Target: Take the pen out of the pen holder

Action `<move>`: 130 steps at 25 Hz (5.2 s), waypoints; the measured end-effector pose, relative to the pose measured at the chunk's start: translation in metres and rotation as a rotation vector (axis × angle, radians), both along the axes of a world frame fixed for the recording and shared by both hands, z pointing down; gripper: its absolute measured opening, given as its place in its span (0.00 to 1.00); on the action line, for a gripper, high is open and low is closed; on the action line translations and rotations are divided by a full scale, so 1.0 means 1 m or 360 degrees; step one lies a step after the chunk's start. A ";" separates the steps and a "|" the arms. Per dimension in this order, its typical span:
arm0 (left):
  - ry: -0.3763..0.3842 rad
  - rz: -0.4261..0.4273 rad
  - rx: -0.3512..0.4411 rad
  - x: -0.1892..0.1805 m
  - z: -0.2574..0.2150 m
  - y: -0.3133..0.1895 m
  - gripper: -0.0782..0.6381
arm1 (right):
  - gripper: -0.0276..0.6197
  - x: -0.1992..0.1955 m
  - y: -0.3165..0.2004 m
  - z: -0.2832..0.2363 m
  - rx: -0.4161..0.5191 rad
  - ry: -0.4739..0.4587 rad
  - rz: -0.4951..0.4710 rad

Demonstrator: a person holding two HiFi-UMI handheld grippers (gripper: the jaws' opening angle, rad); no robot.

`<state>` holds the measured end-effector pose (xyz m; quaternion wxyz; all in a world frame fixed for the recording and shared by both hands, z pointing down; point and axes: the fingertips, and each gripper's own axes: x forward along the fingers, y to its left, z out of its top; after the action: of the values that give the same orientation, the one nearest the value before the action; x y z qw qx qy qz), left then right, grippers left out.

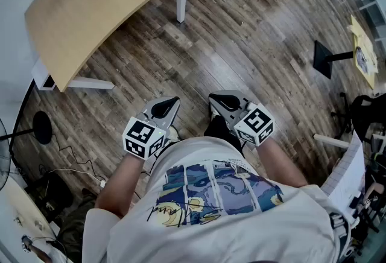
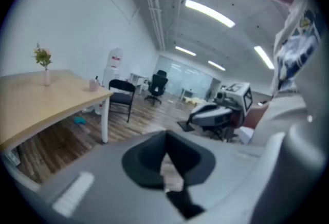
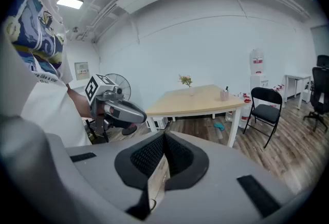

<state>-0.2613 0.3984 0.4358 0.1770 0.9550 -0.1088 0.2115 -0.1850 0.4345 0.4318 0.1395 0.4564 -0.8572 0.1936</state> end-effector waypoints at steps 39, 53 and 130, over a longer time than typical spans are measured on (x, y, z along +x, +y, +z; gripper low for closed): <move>0.0077 -0.0327 0.0209 0.215 -0.028 -0.330 0.16 | 0.12 0.226 -0.301 -0.018 0.0019 0.0091 -0.0042; -0.0055 -0.0634 0.0235 0.205 0.004 -0.503 0.16 | 0.09 0.240 -0.447 -0.007 -0.0024 0.0049 -0.0325; -0.0029 -0.1172 0.0089 0.226 0.020 -0.721 0.14 | 0.08 0.324 -0.672 0.032 -0.0148 -0.0048 -0.0925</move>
<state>-0.0358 -0.3223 0.4562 0.2140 0.8545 -0.4525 0.1391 0.1392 -0.2378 0.4642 0.1970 0.1818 -0.9442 0.1913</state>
